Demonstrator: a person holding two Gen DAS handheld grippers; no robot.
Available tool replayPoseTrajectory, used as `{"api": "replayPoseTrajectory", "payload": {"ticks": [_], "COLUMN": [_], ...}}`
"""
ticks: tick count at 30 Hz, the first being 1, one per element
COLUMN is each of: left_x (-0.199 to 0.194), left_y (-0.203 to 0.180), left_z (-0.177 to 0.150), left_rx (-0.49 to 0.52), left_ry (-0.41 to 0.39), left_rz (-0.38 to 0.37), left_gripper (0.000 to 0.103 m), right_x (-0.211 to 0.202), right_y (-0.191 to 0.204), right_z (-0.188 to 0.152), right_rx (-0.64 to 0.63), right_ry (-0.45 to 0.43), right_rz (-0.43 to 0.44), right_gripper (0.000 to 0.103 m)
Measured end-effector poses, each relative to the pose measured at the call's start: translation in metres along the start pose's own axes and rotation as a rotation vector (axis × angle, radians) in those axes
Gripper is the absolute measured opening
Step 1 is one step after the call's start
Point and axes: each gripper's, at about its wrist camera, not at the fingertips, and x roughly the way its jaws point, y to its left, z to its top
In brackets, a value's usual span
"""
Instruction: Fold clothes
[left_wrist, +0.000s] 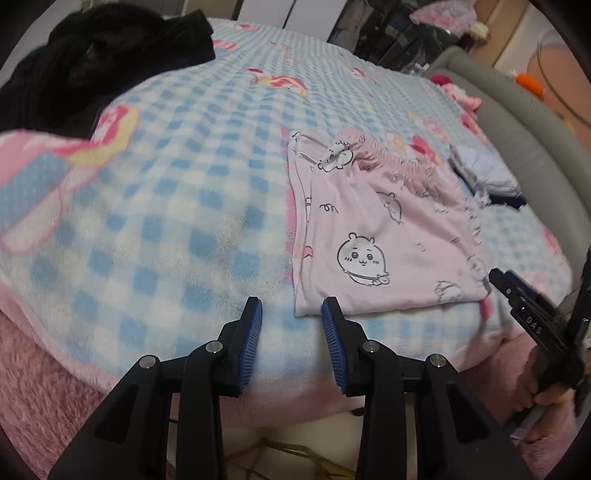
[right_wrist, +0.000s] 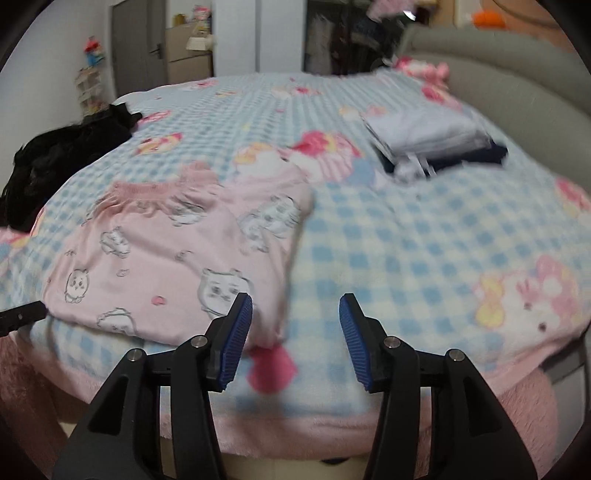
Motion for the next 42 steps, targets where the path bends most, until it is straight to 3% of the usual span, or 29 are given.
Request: {"api": "replayPoseTrajectory", "payload": {"ticks": [3, 7, 11, 16, 17, 20, 22, 24, 30, 34, 42], "left_x": [0.003, -0.003, -0.020, 0.005, 0.011, 0.037, 0.034, 0.030, 0.016, 0.030, 0.060], "left_y": [0.003, 0.008, 0.005, -0.038, -0.045, -0.044, -0.045, -0.048, -0.060, -0.062, -0.064], "left_z": [0.001, 0.003, 0.010, 0.029, 0.031, 0.028, 0.031, 0.036, 0.051, 0.051, 0.048], "left_rx": [-0.003, -0.009, 0.001, 0.134, 0.154, 0.139, 0.144, 0.157, 0.197, 0.187, 0.162], "left_ry": [0.005, -0.030, -0.115, -0.077, -0.062, 0.019, 0.006, -0.019, -0.092, -0.069, -0.010], "left_rz": [0.054, 0.122, 0.034, -0.084, -0.083, 0.030, 0.014, -0.008, -0.076, -0.115, -0.191], "left_gripper": [0.034, 0.030, 0.033, 0.038, 0.039, 0.038, 0.037, 0.036, 0.043, 0.044, 0.043], "right_x": [0.012, 0.017, 0.000, -0.004, 0.001, 0.024, 0.031, 0.029, 0.023, 0.044, 0.059], "right_y": [0.013, -0.003, -0.010, 0.006, 0.014, 0.023, 0.010, -0.012, -0.043, -0.034, -0.028], "right_z": [-0.005, -0.012, -0.007, 0.006, 0.008, 0.005, -0.003, -0.008, 0.004, 0.015, 0.024], "right_rx": [-0.048, -0.001, 0.027, 0.015, -0.009, -0.044, -0.002, 0.067, 0.225, 0.251, 0.264], "right_ry": [0.056, 0.088, 0.014, -0.022, -0.002, 0.092, 0.124, 0.130, 0.137, 0.204, 0.202], "right_rz": [-0.016, -0.036, -0.075, 0.029, 0.045, 0.026, 0.012, 0.021, 0.192, 0.312, 0.317], "right_gripper": [0.050, 0.053, 0.055, 0.055, 0.054, 0.053, 0.054, 0.066, 0.067, 0.070, 0.069]}}
